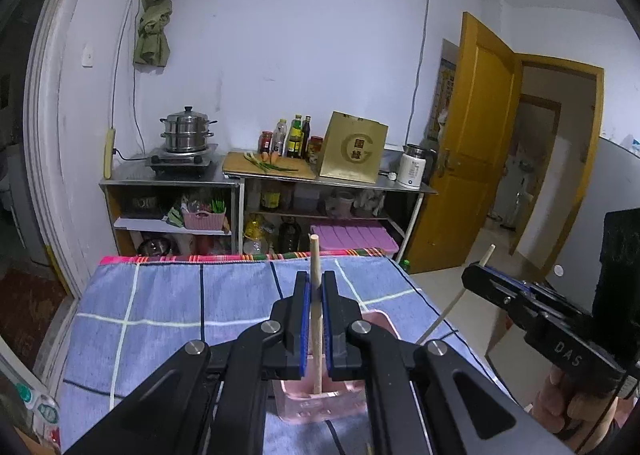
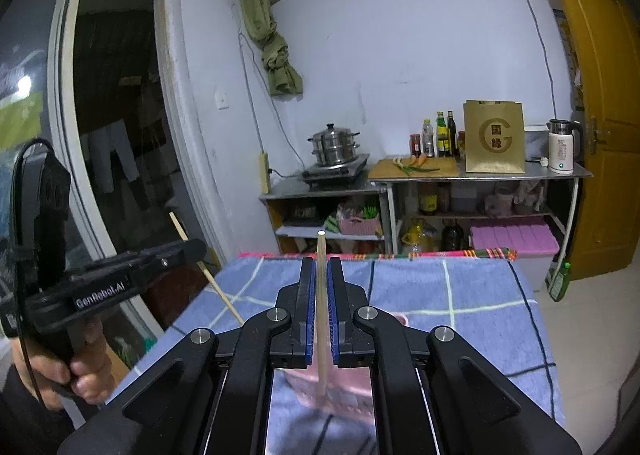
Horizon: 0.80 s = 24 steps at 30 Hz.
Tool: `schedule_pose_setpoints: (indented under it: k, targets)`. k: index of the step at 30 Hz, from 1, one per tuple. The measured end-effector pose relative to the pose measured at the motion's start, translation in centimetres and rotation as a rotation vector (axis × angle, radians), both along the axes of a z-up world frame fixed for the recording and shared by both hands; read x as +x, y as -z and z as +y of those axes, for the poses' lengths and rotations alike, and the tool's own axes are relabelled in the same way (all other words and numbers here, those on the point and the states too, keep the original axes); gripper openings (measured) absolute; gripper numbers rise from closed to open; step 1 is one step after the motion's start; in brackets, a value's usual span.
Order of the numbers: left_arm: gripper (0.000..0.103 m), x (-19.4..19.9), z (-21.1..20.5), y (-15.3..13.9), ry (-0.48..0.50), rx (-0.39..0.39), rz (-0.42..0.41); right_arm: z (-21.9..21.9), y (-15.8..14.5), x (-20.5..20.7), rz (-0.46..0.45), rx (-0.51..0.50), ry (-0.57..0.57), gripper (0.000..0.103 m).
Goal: Organize utensils
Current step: 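Lift the chopstick upright with the left tool while the right tool carries its chopstick over the basket, then lower the chopstick into the pink basket and open the left tool while the right tool releases its own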
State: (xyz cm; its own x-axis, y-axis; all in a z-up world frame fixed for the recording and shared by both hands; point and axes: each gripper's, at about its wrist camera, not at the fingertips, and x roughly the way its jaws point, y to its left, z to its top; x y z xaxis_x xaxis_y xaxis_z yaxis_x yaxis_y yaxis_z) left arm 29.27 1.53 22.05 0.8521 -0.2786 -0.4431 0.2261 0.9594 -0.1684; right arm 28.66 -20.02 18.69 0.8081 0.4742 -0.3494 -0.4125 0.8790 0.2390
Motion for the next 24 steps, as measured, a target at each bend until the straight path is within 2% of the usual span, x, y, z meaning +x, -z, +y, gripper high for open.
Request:
schedule_pose_setpoints:
  k: [6,14,19,24]
  targets:
    - [0.005,3.0,0.5,1.9,-0.004,-0.012,0.019,1.3,1.1,2.7,0.008,0.005,-0.007,0.006]
    - [0.005,6.0,0.7,6.7,0.004,-0.012,0.093,2.9,5.6,5.3,0.099,-0.017,-0.027,0.006]
    - [0.006,6.7,0.5,8.8,0.009,-0.004,0.127,3.3,7.9,5.9,0.153,-0.031,-0.035,0.006]
    - [0.006,6.8,0.5,9.8,0.003,-0.001,0.139,3.4,8.6,6.2,0.183,-0.043,-0.039,0.006]
